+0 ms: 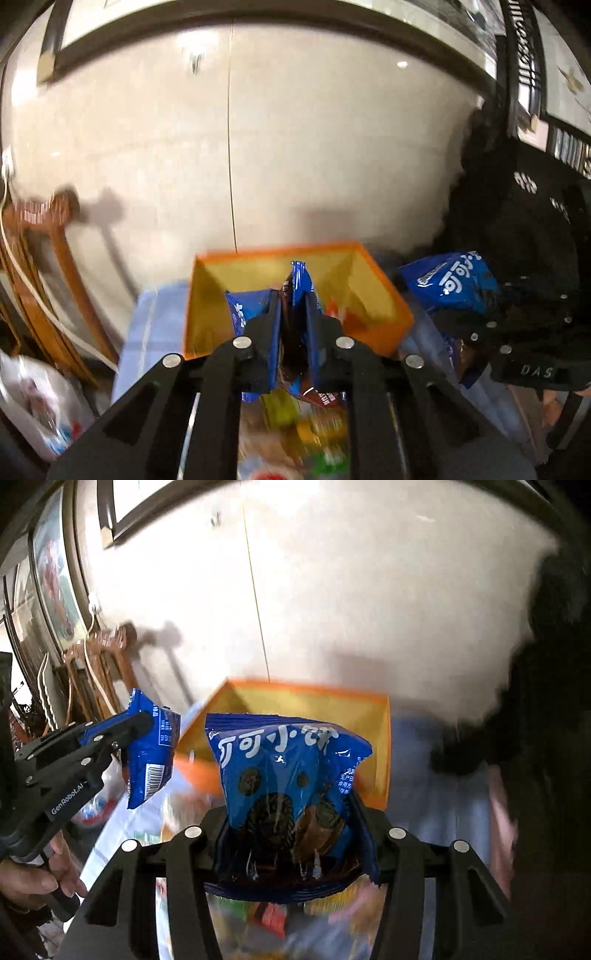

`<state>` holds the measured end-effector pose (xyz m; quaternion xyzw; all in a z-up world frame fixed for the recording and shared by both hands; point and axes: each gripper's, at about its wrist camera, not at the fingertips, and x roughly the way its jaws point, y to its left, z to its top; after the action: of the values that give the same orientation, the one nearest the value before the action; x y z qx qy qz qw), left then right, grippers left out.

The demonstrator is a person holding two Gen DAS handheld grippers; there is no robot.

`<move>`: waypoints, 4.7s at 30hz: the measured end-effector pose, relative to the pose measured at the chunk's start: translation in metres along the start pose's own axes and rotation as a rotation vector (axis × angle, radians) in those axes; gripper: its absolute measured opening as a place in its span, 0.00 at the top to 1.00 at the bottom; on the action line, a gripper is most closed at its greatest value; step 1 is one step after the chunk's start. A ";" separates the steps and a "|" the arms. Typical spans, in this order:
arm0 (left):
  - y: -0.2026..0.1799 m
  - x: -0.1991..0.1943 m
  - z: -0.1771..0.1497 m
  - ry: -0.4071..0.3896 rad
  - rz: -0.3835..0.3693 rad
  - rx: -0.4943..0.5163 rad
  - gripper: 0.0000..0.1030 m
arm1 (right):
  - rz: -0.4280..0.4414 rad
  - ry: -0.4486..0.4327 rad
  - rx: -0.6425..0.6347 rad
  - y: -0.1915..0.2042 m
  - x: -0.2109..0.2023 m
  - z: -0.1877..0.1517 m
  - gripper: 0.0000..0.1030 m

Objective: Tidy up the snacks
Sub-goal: 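Carry both blue bags over the orange box and release them inside, then grasp the yellow bread bag with the right tool while the left tool grasps a round pastry, then lower both snacks into the orange box and open both tools, then grasp the pink-sealed cookie bag with the right tool while the left tool grasps the green-label pastry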

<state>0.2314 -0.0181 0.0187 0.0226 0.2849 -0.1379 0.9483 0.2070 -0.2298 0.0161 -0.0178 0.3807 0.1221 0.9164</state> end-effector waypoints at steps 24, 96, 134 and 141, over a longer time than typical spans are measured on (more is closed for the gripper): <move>-0.001 -0.033 -0.127 0.131 -0.052 0.083 0.04 | -0.025 0.225 0.008 -0.015 0.021 -0.112 0.22; 0.032 0.046 -0.040 0.118 0.023 -0.039 0.04 | -0.037 0.141 -0.021 -0.059 0.070 0.002 0.19; -0.022 -0.004 -0.215 0.225 -0.151 -0.169 1.00 | 0.105 0.188 0.053 0.007 0.021 -0.159 0.67; -0.067 -0.003 -0.255 0.284 -0.137 0.069 0.14 | 0.100 0.199 0.085 0.003 0.017 -0.162 0.67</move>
<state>0.0743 -0.0511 -0.1912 0.0548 0.4119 -0.2073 0.8856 0.1051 -0.2432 -0.1106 0.0281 0.4751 0.1488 0.8668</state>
